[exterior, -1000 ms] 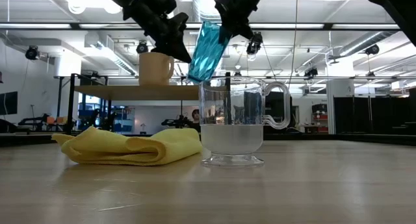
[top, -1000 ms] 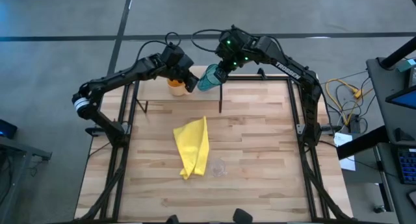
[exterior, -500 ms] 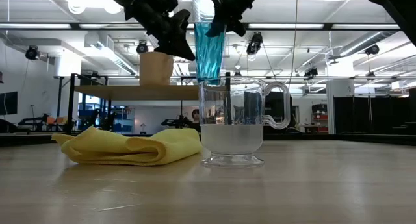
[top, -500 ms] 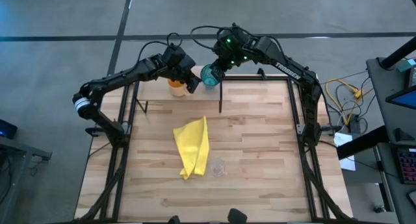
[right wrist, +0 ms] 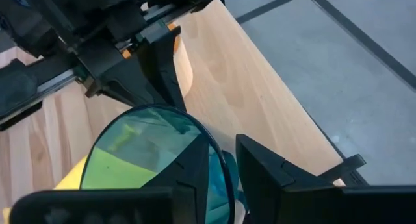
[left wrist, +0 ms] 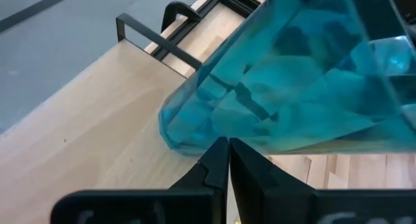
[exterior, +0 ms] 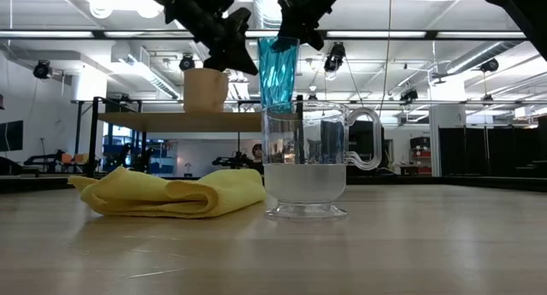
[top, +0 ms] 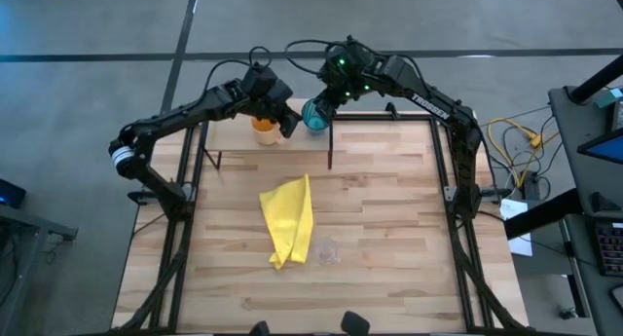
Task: Stack small to large cups/mugs on shelf
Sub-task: Adjust the blue cup on the shelf
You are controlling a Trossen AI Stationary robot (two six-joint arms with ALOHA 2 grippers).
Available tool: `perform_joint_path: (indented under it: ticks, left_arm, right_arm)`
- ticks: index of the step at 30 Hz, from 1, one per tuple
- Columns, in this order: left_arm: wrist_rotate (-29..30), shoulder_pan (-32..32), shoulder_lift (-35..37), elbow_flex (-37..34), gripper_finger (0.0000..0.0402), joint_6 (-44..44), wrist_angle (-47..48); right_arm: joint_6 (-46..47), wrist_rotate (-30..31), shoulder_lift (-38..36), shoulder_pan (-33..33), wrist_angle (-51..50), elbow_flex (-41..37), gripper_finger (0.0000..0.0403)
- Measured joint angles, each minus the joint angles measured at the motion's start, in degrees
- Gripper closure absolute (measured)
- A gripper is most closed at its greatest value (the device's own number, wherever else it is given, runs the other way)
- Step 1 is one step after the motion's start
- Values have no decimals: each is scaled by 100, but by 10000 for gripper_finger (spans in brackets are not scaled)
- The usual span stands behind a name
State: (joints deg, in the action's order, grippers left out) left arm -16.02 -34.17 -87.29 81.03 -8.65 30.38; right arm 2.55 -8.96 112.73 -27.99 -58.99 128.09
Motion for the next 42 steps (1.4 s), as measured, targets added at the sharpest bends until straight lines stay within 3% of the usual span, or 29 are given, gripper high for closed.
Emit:
perform_joint_path:
  ticks: [22,42]
  left_arm:
    - [156,-116,4,193,402,8,-1]
    - [158,-704,11,195,402,62,-80]
  right_arm:
    - [-193,69,-2,-147,284,-149,326]
    - [-610,154,-2,-435,1000,-146,325]
